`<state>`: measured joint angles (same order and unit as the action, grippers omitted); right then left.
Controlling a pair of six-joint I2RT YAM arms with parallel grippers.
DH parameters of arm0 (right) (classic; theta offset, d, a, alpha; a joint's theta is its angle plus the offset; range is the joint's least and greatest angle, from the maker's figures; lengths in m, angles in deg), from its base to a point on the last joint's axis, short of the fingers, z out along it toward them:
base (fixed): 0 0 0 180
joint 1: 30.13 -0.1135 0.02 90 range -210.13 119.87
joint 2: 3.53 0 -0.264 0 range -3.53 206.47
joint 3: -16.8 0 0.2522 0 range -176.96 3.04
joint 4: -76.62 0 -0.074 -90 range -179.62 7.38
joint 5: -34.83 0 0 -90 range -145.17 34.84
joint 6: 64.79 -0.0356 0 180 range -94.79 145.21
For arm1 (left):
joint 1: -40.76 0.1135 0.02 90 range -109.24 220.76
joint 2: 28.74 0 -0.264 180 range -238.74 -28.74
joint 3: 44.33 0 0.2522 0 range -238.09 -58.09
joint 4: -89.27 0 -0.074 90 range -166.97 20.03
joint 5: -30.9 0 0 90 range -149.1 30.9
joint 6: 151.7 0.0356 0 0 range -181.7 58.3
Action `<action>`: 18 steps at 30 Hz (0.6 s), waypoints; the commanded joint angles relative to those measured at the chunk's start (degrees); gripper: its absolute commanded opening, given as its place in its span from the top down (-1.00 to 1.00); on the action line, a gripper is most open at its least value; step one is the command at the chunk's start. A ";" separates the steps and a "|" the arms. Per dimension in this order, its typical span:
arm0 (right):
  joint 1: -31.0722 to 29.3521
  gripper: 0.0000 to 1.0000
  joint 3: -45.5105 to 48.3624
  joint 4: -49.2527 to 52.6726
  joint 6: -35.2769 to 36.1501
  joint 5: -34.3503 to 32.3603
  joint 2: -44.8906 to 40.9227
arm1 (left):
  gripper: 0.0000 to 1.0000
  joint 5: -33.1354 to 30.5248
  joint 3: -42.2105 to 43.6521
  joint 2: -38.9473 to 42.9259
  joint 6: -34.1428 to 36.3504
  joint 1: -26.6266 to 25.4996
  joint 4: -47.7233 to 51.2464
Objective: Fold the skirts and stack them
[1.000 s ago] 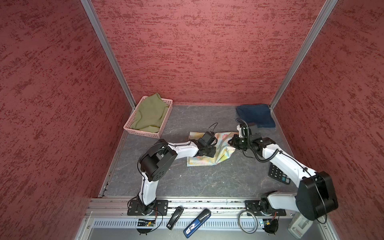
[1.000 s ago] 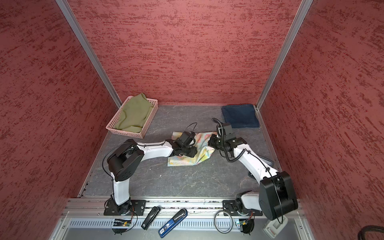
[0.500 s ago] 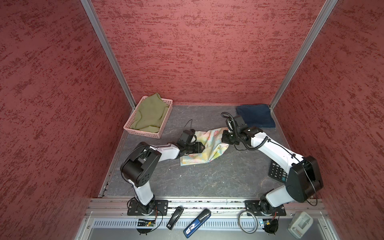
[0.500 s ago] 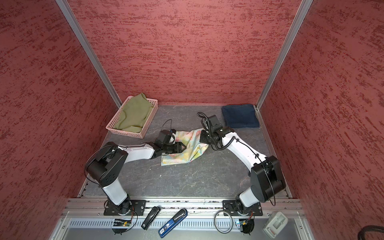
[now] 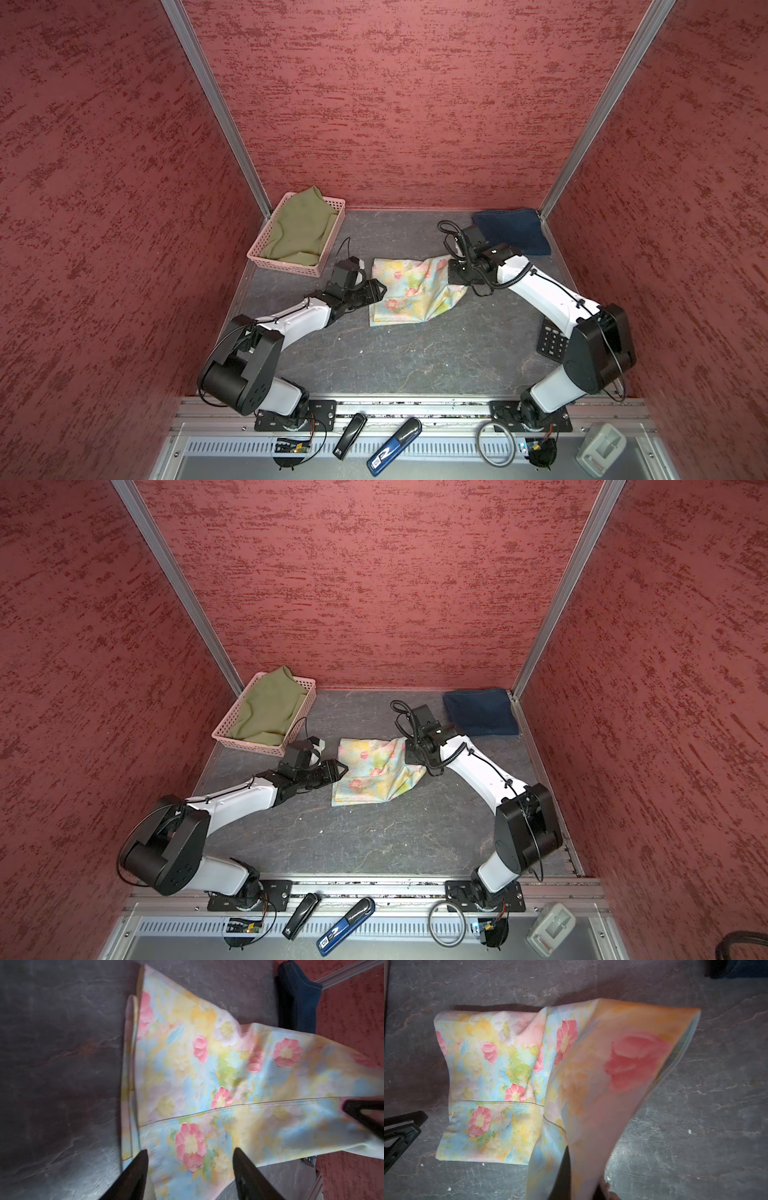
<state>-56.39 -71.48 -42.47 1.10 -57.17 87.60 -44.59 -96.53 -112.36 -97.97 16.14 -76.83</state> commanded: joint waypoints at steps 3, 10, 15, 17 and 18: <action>-0.02 1.00 -2.30 2.77 3.51 -3.45 -2.74 | -0.05 -2.45 1.21 -3.77 -1.34 0.48 0.06; 0.00 1.00 -4.97 4.18 6.79 -2.12 -1.76 | 0.55 2.70 -0.06 -12.62 -2.87 1.36 -6.33; -0.31 1.00 -10.70 6.72 7.93 -0.30 1.37 | 0.73 3.77 -1.92 -17.63 -3.72 -0.66 -9.27; -1.18 1.00 -13.39 7.98 8.33 0.07 3.18 | 0.78 3.97 -2.35 -18.94 -4.11 -1.51 -10.29; -1.90 1.00 -14.74 8.70 8.39 0.00 4.27 | 0.82 4.02 -2.43 -19.41 -4.37 -1.85 -10.95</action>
<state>-56.93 -82.82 -36.24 8.13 -57.82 89.72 -40.90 -99.52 -129.14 -101.71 15.33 -88.70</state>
